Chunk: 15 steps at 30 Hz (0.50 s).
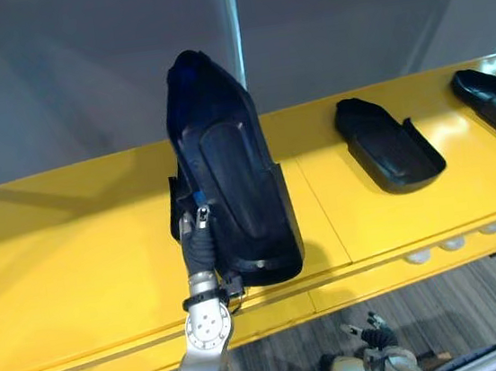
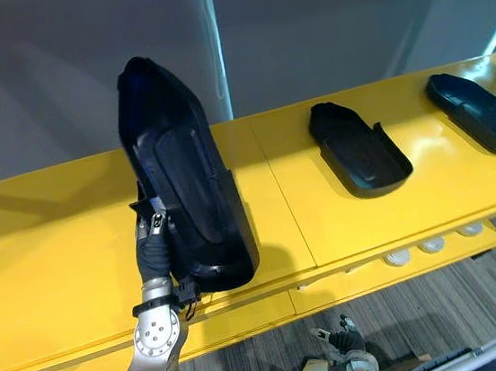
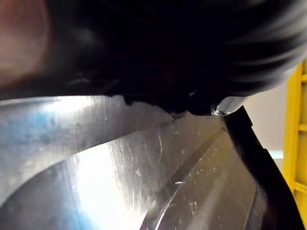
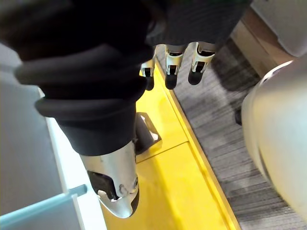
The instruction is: Walk over and take plastic housings, then place them on the shelf
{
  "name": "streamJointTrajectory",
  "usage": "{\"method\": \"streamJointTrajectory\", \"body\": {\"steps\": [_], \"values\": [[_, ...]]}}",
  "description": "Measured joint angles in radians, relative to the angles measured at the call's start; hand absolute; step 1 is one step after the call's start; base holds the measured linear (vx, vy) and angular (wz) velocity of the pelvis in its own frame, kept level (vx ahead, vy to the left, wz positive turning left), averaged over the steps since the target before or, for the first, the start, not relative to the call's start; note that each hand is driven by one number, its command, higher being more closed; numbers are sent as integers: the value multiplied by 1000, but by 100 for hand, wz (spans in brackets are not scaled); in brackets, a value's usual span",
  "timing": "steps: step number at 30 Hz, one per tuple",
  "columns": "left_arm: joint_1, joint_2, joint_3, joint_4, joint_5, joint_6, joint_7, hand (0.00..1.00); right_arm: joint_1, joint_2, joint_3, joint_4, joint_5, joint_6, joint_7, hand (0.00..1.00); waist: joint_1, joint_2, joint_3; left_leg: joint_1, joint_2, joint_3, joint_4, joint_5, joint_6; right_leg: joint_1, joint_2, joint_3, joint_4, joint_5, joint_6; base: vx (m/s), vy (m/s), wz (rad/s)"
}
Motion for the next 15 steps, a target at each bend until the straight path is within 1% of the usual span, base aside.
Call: {"method": "streamJointTrajectory", "body": {"steps": [2,5,6,8,9,10,12,13,14,15], "values": [[14,-4,0,-3,-5,-2,-1,100,17,1,0,-5,-2,0,0,0,6,-6,-3,12,1,-8,-10,8,-11,28,1,-21,-20,1,-2,49,-58,37],[36,-9,18,-6,-9,-2,-3,100,41,1,0,-8,-9,0,-1,0,15,-12,-8,13,-3,-43,-12,11,-11,70,-1,-62,-45,2,-2,2,-28,43],[39,-11,22,-11,-9,-2,-4,100,48,10,0,-8,-9,0,-1,0,22,-17,-11,4,-8,-63,-12,18,-1,72,-5,-85,-46,2,-2,-27,-10,51],[39,-11,44,-42,-9,-2,-12,100,51,10,0,-8,-9,-1,-3,0,31,-25,-8,-22,-16,-97,-9,29,8,68,-14,-125,-45,2,-1,-57,-2,62],[39,-11,45,-53,-9,-2,-16,100,51,10,-1,-8,-9,-1,-3,0,31,-29,-7,-34,-22,-104,-8,36,10,66,-19,-142,-45,2,-1,-99,17,78],[38,-12,69,-77,-9,-2,-19,100,48,12,-3,-8,-9,-1,-5,0,32,-38,0,-55,-28,-83,-10,56,0,63,-39,-174,-43,2,-1,-134,54,70],[38,-13,92,-95,-9,-4,-18,100,44,15,-5,-7,-9,-1,-6,0,31,-39,6,-82,19,50,37,13,30,48,-51,-197,-31,4,-2,-152,98,52],[36,-13,98,-99,-13,-8,-10,100,35,8,-3,2,-10,0,-18,0,33,-38,10,-109,92,153,111,-4,50,20,-71,-202,1,-3,-1,-123,116,25],[36,-12,98,-98,-17,-9,-9,100,28,4,-3,9,-10,0,-20,0,31,-39,10,-120,115,168,142,-13,54,9,-83,-198,14,-8,-5,-110,187,13],[36,-10,97,-95,-18,-9,-12,100,18,-3,-2,22,-10,0,-21,0,23,-40,11,-139,155,177,207,-34,50,-14,-113,-182,39,-14,6,-71,176,-2]]}}
